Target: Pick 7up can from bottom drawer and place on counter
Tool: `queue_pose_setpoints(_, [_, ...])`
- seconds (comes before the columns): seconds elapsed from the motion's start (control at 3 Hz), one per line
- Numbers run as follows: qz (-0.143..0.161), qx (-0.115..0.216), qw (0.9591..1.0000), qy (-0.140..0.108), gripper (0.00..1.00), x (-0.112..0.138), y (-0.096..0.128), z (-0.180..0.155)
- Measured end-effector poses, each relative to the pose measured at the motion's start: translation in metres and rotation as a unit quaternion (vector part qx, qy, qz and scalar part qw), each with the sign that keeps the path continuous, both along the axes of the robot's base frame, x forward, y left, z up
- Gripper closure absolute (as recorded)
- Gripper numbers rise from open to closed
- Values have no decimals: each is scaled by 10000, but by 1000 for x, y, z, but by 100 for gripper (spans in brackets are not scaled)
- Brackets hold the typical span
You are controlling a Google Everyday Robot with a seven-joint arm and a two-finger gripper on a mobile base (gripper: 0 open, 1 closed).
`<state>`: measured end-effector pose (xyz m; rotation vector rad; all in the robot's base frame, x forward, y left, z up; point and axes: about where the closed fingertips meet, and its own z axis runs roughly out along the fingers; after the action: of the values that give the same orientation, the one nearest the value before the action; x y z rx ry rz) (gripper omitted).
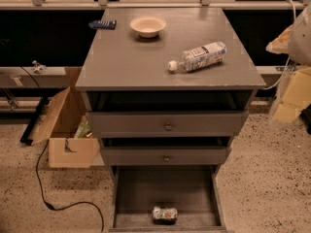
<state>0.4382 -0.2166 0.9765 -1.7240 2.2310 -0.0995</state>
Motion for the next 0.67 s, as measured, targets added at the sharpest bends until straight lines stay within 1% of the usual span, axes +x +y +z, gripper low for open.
queue_pose_setpoints(0.33, [0,0,10000,0,0,0,0,0])
queue_pose_setpoints(0.67, [44,201,9998,88,0,4,11,-45])
